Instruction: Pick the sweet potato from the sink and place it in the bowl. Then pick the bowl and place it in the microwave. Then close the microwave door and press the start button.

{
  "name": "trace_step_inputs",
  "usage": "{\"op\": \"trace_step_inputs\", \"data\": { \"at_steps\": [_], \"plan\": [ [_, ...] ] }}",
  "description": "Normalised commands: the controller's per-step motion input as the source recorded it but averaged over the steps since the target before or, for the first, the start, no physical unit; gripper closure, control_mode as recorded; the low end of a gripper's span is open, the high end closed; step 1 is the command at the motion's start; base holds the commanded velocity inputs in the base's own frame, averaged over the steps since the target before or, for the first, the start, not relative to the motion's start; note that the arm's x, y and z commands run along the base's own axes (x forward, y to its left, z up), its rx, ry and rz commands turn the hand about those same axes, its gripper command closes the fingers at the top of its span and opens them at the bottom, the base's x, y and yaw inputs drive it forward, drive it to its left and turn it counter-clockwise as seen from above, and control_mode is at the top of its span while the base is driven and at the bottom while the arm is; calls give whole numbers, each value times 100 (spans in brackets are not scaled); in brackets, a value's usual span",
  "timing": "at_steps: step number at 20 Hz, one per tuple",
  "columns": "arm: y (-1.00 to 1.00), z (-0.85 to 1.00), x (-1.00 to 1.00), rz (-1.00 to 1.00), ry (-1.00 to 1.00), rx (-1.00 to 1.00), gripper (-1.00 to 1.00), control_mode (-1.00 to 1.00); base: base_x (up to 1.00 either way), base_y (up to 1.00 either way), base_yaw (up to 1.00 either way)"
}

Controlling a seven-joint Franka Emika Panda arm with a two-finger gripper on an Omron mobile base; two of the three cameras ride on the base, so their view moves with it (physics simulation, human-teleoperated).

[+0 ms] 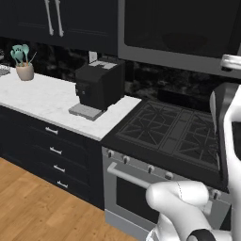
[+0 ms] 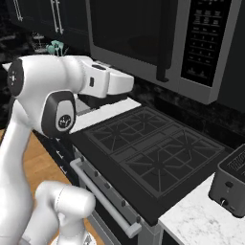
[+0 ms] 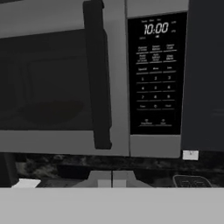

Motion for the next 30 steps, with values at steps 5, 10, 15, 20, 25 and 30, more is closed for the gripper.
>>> {"op": "trace_step_inputs", "data": {
  "at_steps": [5, 10, 15, 20, 25, 30],
  "plan": [
    [-43, 0, 22, 0, -1, 0, 100, -100, 0, 0, 0],
    [-47, 1, 24, 0, -1, 2, 100, -100, 0, 0, 0],
    [-40, 0, 36, 0, -1, 0, 100, -100, 0, 0, 0],
    [-40, 0, 41, 0, -3, 0, 100, -100, 0, 0, 0],
    [-32, -1, 41, 0, -5, 0, 100, -100, 0, 0, 0],
    [-31, -1, 4, 0, -6, 0, 100, -100, 0, 0, 0]
  ]
}}
